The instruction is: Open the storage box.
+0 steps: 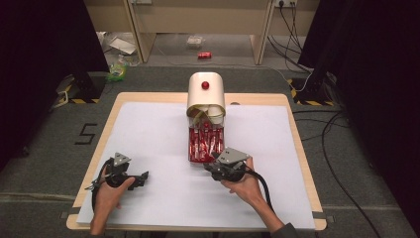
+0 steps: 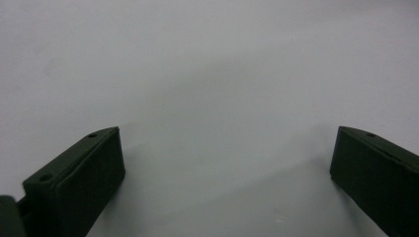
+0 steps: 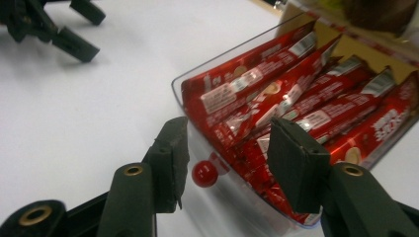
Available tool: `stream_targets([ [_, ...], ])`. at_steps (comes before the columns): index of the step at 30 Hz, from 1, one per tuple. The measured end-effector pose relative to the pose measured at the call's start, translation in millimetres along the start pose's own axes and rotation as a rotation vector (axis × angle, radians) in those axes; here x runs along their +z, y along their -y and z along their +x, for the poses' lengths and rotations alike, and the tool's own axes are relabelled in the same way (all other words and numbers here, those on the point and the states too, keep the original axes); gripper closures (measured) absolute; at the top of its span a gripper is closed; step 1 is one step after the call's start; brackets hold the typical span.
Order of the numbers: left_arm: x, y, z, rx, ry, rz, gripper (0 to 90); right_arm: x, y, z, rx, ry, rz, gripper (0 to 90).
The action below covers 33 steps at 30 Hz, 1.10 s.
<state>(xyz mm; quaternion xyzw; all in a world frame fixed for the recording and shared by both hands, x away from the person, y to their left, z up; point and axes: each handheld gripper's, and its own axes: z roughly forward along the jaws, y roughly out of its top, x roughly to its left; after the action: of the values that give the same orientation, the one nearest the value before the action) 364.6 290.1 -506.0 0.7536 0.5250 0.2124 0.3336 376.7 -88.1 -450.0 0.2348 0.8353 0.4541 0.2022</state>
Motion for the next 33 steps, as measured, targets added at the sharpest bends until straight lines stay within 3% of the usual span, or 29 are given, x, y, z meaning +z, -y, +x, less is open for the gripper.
stream_targets([
  [14,0.0,0.0,0.0,0.000,0.000,0.000,0.0,-13.4,-7.8,-5.6,0.059,0.012,-0.062,43.5],
  [33,0.0,-0.1,0.2,-0.001,0.001,0.001,0.0,-12.3,-12.7,-16.2,0.092,0.037,-0.082,42.8],
])
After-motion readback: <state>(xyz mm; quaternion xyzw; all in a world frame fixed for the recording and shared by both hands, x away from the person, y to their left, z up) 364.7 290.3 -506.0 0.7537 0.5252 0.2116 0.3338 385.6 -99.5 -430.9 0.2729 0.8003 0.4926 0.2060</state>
